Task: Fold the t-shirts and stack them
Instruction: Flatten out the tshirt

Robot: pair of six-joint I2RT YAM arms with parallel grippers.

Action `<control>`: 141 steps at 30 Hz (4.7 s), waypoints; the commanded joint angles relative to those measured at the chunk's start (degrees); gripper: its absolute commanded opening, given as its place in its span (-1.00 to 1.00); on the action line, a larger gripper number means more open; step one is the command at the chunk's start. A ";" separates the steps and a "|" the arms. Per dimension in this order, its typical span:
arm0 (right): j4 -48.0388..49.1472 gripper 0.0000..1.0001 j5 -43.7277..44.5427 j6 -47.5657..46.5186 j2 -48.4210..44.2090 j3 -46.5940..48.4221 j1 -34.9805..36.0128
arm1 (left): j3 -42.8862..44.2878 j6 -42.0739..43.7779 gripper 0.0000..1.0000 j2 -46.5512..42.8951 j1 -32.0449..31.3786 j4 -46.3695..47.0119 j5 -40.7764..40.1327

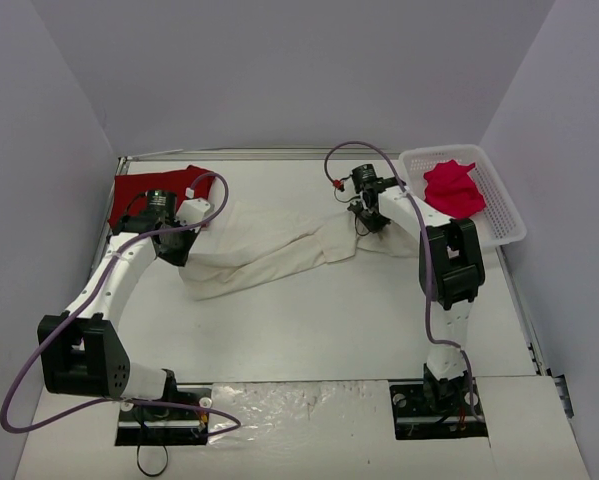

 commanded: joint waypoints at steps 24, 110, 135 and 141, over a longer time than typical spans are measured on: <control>-5.62 -0.48 -14.22 -2.41 -1.32 1.03 2.46 | -0.33 0.09 -0.95 -0.91 0.25 0.32 0.60; -20.82 -1.00 -19.23 -2.24 -59.94 -8.89 -1.23 | 7.50 1.93 -0.95 -31.75 0.34 -13.66 7.45; -38.30 -0.28 -19.75 -17.61 -45.36 -24.36 -0.53 | -0.15 3.52 -0.95 -30.80 0.51 -12.08 11.14; -39.01 -0.23 -20.28 -20.95 -40.18 -28.05 1.22 | -0.68 2.99 -0.95 -28.95 0.51 -10.32 9.92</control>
